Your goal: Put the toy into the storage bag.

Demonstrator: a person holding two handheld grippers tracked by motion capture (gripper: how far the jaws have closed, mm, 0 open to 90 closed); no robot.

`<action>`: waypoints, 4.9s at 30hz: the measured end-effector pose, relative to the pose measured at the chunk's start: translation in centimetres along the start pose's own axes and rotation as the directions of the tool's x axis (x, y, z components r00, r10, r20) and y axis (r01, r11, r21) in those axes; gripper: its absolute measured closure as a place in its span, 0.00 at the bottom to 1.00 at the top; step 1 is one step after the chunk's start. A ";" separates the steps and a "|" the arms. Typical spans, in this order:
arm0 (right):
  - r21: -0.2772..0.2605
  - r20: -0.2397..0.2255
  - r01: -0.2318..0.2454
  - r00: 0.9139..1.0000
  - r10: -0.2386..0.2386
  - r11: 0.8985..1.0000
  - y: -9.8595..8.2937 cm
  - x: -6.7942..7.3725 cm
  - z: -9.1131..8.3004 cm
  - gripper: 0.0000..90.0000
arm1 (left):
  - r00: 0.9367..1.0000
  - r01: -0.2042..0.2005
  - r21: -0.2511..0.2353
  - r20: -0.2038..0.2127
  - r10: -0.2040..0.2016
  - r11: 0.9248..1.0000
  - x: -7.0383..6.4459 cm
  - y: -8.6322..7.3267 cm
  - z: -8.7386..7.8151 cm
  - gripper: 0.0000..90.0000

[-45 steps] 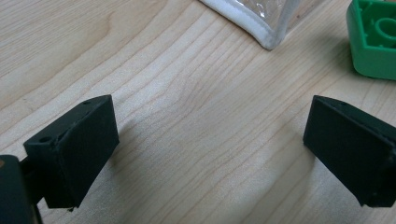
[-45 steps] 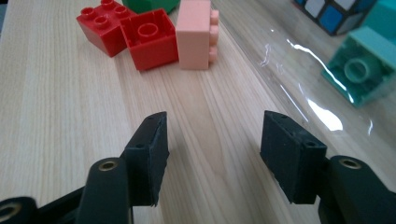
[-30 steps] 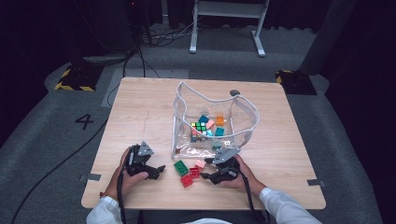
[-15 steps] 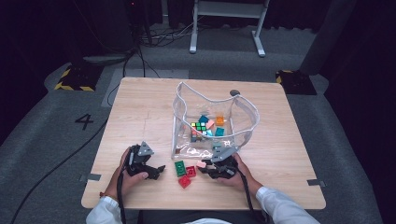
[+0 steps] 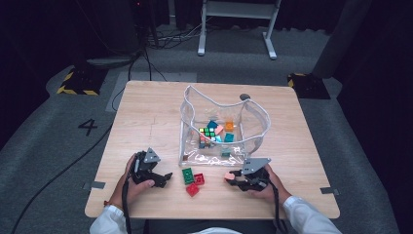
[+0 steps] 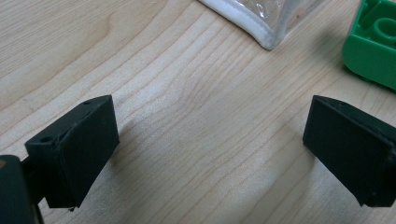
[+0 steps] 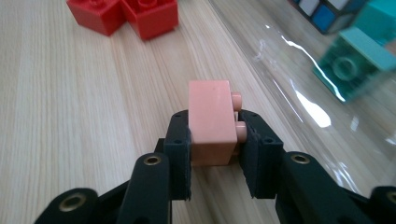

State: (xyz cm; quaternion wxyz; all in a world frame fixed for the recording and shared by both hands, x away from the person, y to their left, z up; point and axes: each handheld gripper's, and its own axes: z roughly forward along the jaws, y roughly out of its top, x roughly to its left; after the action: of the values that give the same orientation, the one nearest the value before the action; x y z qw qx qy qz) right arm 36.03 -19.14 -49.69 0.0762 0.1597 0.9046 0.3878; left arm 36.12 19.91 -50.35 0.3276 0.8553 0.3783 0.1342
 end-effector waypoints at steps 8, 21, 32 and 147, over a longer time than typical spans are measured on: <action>-0.025 0.033 -0.014 0.999 0.015 1.000 -2.3 -1.6 -2.8 0.74 | 1.000 0.001 0.002 0.002 -0.001 1.000 0.0 0.0 0.0 0.04; -0.093 0.132 -0.084 0.987 0.096 0.992 -3.9 -4.7 -7.5 0.74 | 1.000 0.001 0.002 0.003 -0.001 1.000 0.0 0.0 0.0 0.04; -0.183 0.249 -0.094 0.959 0.139 0.979 -1.7 -8.6 -11.9 0.74 | 1.000 0.001 0.003 0.003 -0.001 1.000 0.0 0.0 0.0 0.04; 0.205 0.098 0.111 0.986 -0.134 0.972 14.3 -12.3 -8.5 0.59 | 1.000 0.002 0.003 0.004 -0.002 1.000 0.0 0.0 0.0 0.04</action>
State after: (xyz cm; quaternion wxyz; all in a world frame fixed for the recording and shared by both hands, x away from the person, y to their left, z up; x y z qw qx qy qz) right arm 48.64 -19.95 -33.29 0.1341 0.1316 0.9412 0.2807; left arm 36.15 19.94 -50.34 0.3273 0.8557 0.3785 0.1317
